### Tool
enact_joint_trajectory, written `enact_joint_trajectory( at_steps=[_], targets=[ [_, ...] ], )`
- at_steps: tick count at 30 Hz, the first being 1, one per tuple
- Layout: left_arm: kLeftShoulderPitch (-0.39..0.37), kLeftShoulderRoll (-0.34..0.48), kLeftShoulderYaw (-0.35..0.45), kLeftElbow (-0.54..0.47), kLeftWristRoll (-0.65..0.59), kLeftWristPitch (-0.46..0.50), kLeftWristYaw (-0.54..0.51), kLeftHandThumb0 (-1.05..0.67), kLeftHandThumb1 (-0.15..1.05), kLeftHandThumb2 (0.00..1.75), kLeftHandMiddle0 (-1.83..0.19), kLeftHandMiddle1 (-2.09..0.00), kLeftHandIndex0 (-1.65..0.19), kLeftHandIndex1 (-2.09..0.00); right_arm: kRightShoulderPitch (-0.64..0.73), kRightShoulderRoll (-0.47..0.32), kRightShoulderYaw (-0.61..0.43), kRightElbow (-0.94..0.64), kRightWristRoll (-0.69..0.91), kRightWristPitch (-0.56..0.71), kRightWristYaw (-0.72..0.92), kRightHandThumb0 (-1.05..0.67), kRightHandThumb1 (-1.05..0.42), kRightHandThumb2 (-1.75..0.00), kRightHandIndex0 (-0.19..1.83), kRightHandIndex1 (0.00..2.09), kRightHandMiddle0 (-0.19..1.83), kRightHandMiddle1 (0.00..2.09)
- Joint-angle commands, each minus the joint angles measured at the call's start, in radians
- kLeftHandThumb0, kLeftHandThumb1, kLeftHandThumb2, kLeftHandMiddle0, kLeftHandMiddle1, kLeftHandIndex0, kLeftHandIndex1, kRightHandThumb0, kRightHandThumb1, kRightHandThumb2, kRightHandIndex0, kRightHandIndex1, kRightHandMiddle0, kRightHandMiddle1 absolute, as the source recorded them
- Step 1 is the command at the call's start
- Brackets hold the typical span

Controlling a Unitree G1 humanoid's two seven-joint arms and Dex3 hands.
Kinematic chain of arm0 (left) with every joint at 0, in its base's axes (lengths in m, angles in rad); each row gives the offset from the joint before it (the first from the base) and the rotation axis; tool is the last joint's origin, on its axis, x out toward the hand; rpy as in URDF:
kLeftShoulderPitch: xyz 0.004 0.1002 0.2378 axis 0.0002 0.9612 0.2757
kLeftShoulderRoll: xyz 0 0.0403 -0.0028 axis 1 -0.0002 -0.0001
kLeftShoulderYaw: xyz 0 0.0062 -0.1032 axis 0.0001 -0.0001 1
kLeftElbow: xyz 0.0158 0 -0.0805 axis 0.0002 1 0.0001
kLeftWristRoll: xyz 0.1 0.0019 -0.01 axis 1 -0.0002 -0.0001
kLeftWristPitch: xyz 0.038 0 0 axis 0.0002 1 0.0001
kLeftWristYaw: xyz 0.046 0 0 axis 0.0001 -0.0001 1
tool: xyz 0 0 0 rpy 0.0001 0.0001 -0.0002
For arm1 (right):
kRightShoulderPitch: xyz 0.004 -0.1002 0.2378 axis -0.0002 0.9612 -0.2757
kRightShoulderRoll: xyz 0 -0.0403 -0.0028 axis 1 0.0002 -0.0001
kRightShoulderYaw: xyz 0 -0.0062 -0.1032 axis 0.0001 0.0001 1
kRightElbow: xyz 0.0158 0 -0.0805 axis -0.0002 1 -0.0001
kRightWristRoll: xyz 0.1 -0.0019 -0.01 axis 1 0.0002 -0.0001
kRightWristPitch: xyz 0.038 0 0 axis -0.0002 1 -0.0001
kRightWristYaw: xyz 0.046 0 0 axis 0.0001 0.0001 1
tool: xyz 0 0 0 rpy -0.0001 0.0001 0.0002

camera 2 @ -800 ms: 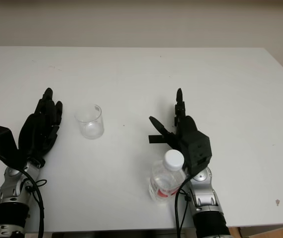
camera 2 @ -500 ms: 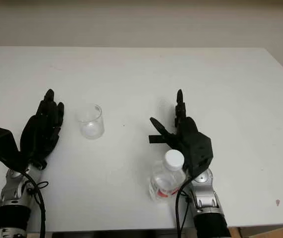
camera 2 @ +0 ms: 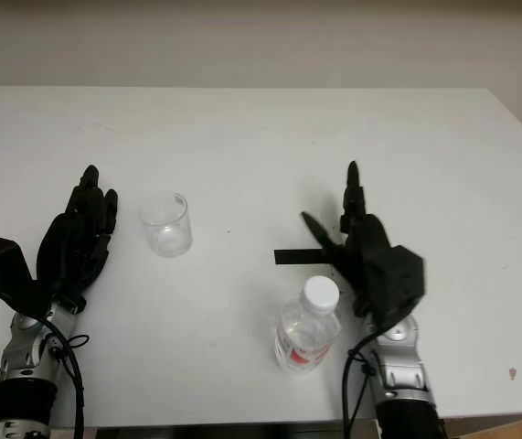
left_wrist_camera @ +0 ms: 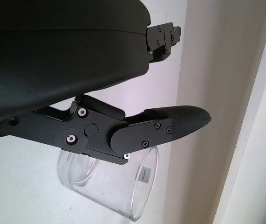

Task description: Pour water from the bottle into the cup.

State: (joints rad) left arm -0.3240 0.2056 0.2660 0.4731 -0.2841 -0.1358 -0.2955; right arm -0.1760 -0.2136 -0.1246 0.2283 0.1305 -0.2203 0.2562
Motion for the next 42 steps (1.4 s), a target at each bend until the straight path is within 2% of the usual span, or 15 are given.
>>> enact_joint_trajectory(
  at_steps=[1,9,14,17,20,27,33,42],
  targets=[
    [0.008,-0.007,-0.002,0.013,0.003,-0.005,0.002,-0.7,1.05,0.61,0.13,-0.06,0.16,-0.05,0.033,-0.037,-0.022,-0.045,0.032,-0.021,0.046,-1.0,-1.05,-0.14,-0.19,0.0,-0.19,0.0],
    [0.006,-0.009,-0.004,0.006,0.006,-0.006,0.01,-0.74,1.05,0.68,0.14,-0.05,0.16,-0.05,0.239,-0.115,-0.078,-0.263,0.124,0.067,0.16,-1.04,-1.03,-0.07,-0.19,0.0,-0.19,0.0],
    [0.003,-0.006,-0.007,0.012,0.011,-0.004,0.008,-0.74,1.05,0.69,0.13,-0.05,0.16,-0.05,0.332,-0.159,-0.112,-0.3,0.185,0.048,0.269,-1.05,-1.02,-0.05,-0.19,0.0,-0.19,0.0],
    [0.002,-0.009,-0.008,0.012,0.011,-0.006,0.009,-0.74,1.05,0.69,0.14,-0.05,0.16,-0.05,0.389,-0.18,-0.123,-0.384,0.215,0.144,0.274,-1.05,-0.96,-0.03,-0.19,0.0,-0.18,0.01],
    [0.003,-0.009,-0.008,0.011,0.013,-0.007,0.012,-0.74,1.05,0.69,0.14,-0.05,0.17,-0.05,0.432,-0.209,-0.137,-0.445,0.249,0.2,0.306,-1.05,-0.94,-0.04,-0.19,0.0,-0.19,0.02],
    [0.001,-0.01,-0.005,0.011,0.009,-0.003,0.014,-0.74,1.05,0.69,0.13,-0.06,0.16,-0.05,0.486,-0.286,-0.162,-0.496,0.254,0.227,0.398,-1.04,-0.92,-0.05,-0.19,0.0,-0.19,0.02],
    [-0.002,-0.01,-0.007,0.011,0.012,-0.004,0.016,-0.75,1.05,0.68,0.13,-0.06,0.16,-0.05,0.497,-0.285,-0.131,-0.509,0.193,0.155,0.424,-1.05,-0.97,-0.07,-0.19,0.0,-0.19,0.0],
    [-0.001,-0.005,0.007,0.007,-0.008,0.001,0.006,-0.74,1.05,0.66,0.12,-0.06,0.15,-0.06,0.505,-0.258,-0.054,-0.555,0.089,0.143,0.361,-1.05,-0.98,-0.06,-0.19,0.0,-0.19,0.0]
  ],
)
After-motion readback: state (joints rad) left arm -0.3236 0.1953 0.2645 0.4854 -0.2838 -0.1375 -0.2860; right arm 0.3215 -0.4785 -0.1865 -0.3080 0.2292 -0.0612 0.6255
